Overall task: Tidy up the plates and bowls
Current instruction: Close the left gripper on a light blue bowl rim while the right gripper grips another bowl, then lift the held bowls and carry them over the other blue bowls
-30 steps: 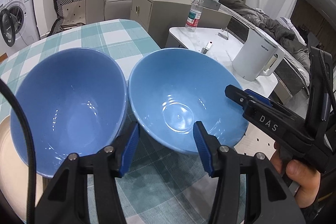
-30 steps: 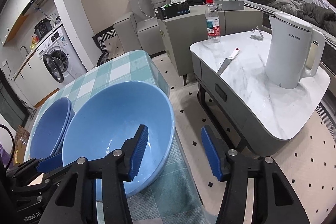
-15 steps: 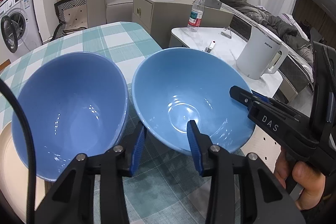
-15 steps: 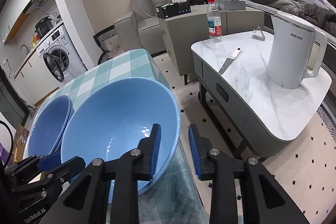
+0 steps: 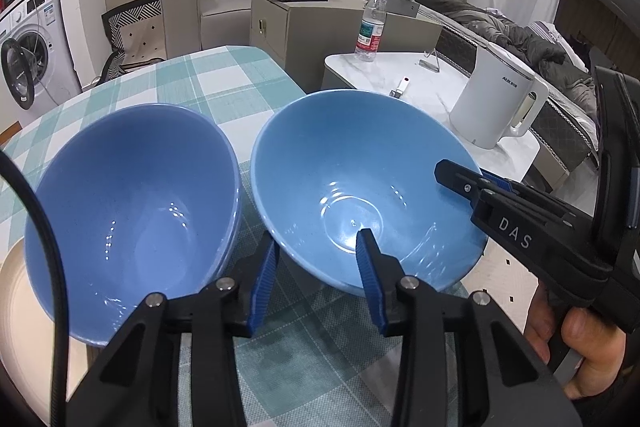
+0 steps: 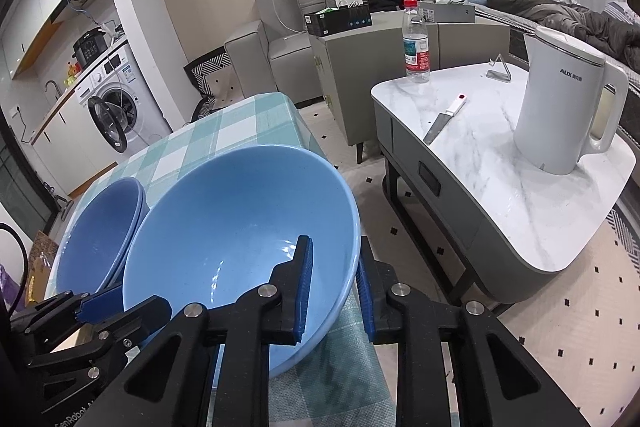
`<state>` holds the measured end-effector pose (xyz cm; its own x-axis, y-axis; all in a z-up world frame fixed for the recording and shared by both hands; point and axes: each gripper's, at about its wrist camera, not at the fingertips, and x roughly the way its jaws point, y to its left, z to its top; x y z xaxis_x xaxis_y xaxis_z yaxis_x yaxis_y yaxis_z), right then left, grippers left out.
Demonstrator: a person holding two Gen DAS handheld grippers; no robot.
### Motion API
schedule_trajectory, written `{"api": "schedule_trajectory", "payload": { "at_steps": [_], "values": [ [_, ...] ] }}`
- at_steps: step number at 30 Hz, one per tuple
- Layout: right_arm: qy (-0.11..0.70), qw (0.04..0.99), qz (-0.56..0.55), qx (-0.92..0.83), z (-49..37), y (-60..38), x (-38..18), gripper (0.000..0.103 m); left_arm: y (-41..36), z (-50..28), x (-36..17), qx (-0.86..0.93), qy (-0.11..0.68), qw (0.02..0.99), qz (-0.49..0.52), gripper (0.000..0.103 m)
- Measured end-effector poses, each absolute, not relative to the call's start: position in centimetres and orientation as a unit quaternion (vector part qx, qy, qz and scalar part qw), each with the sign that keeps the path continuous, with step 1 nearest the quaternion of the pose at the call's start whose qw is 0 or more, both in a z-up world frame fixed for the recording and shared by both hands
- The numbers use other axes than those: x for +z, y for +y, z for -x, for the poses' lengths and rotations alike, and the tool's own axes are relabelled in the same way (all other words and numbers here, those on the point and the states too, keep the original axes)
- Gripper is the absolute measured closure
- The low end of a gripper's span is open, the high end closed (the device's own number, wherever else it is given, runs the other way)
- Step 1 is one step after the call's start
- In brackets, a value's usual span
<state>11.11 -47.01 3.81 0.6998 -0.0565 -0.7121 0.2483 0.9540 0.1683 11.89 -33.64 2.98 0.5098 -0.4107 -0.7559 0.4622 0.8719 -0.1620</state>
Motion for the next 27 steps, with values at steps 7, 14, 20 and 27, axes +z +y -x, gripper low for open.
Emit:
{"api": "schedule_trajectory", "payload": {
  "at_steps": [7,14,20,27],
  "values": [
    [0.377,0.914,-0.126,-0.087,-11.1,-46.9,4.0,0.082,-33.9,-11.7,3.0,-0.254,0.425,0.868,-0.035,0.064],
    [0.372,0.916,-0.125,-0.087,-10.7,-47.1,4.4,0.082,-34.0,-11.4,3.5,-0.257,0.42,0.869,-0.034,0.064],
    [0.361,0.92,-0.125,-0.089,-10.0,-47.2,5.1,0.082,-34.1,-11.1,4.3,-0.26,0.411,0.873,-0.035,0.064],
    [0.345,0.926,-0.124,-0.091,-8.9,-47.2,6.3,0.082,-34.1,-10.5,5.7,-0.261,0.396,0.879,-0.038,0.064]
  ]
}}
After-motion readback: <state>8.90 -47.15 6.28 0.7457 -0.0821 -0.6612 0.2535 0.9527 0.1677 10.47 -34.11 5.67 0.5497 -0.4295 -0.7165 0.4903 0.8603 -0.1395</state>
